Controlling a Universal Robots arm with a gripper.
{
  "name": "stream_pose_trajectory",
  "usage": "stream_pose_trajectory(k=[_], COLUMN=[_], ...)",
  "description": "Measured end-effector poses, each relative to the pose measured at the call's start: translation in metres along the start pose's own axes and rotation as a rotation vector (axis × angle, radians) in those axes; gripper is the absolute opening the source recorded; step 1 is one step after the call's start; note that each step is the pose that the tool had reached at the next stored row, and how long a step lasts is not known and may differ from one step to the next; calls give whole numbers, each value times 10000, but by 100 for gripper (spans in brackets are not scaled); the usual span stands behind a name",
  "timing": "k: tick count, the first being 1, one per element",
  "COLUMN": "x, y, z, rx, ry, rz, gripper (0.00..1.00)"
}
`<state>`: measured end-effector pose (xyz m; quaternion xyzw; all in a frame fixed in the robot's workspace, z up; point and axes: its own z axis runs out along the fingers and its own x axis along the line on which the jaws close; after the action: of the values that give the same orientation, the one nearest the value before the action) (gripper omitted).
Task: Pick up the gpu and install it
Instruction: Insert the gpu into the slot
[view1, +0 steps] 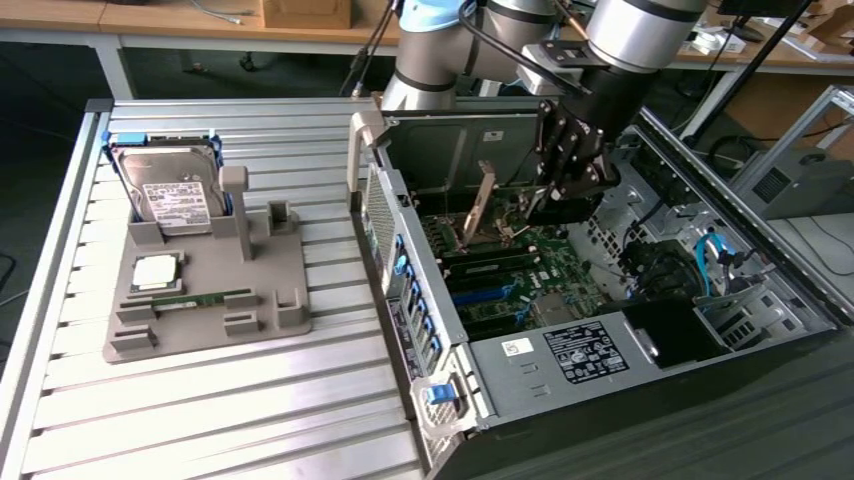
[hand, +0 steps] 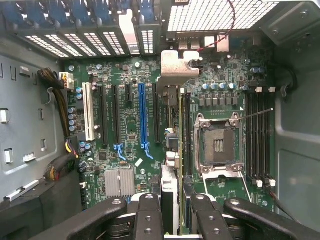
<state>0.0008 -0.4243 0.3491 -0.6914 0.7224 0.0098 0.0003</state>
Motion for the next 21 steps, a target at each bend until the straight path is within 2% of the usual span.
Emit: stream_pose_trajectory(k=[21], x=[11], y=[2], z=[61], rx=[0], ry=[3], rz=[0], gripper=[27])
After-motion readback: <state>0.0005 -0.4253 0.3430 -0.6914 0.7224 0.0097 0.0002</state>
